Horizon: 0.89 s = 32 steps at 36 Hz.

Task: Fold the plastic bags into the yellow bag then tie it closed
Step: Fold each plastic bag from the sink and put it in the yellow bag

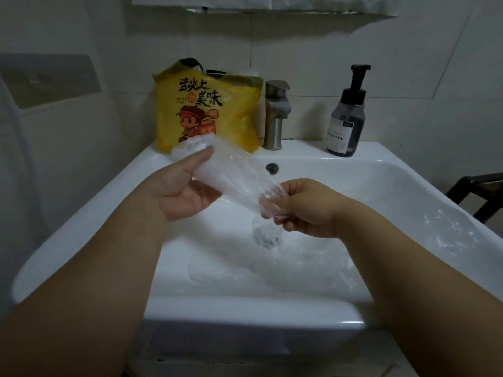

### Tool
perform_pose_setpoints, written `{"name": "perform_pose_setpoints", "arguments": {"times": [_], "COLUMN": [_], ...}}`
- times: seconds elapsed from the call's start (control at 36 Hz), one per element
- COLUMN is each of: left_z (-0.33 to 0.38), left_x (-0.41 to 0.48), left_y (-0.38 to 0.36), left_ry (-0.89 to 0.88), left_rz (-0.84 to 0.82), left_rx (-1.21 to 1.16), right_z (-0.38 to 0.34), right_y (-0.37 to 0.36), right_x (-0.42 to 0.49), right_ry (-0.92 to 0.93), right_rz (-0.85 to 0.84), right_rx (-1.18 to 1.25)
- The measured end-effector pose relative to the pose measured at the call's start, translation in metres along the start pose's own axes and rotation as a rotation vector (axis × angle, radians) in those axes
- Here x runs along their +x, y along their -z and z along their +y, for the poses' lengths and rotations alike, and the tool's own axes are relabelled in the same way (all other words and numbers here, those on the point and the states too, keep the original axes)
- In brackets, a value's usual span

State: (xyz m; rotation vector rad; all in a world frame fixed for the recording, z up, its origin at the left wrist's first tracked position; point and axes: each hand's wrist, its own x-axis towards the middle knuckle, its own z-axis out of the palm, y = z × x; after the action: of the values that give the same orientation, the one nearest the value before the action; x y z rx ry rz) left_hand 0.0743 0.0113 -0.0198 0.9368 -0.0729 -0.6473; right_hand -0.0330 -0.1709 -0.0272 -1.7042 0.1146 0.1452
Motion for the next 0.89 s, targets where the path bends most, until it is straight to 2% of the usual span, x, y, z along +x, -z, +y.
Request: {"name": "perform_pose_setpoints", "arguments": {"times": [0.06,0.17,0.22,0.25,0.33,0.36,0.44,0.5,0.56,0.69,0.81,0.89], "left_z": [-0.002,-0.001,-0.001,-0.001,-0.004,-0.005,-0.007,-0.01,-0.012,-0.016,-0.024,-0.028], "left_x": [0.002,0.01,0.011,0.01,0.009,0.008,0.008,0.009,0.011,0.009,0.007,0.004], "left_y": [0.0,0.003,0.003,0.003,0.002,0.001,-0.001,-0.002,-0.001,-0.006,-0.009,-0.013], "left_ry": [0.061,0.005,-0.022,-0.025,0.02,0.043,0.072,0.05,0.02,-0.068,-0.124,-0.153], "left_rz": [0.008,0.097,0.125,0.126,0.113,0.115,0.162,0.189,0.185,0.073,-0.013,-0.093], "left_rx": [0.04,0.047,0.042,0.043,0.073,0.099,0.204,0.274,0.311,0.478,0.761,0.863], "right_z": [-0.005,-0.011,-0.011,-0.008,0.002,0.003,0.001,-0.003,-0.004,0.0,-0.002,-0.003], "right_y": [-0.001,0.002,0.003,0.004,0.0,-0.003,-0.013,-0.018,-0.021,-0.025,-0.022,-0.019], "right_x": [-0.002,-0.001,0.001,0.002,0.003,0.002,0.002,0.002,0.003,0.002,0.005,0.007], "right_ry": [0.035,0.014,0.011,0.031,0.163,0.247,0.506,0.57,0.573,0.491,0.403,0.342], "right_rz": [-0.034,-0.074,-0.022,0.03,0.172,0.19,0.254,0.321,0.325,0.172,0.199,0.242], "right_rx": [0.079,0.351,0.407,0.323,-0.286,-0.415,-0.51,-0.551,-0.576,-0.486,-0.382,-0.345]}}
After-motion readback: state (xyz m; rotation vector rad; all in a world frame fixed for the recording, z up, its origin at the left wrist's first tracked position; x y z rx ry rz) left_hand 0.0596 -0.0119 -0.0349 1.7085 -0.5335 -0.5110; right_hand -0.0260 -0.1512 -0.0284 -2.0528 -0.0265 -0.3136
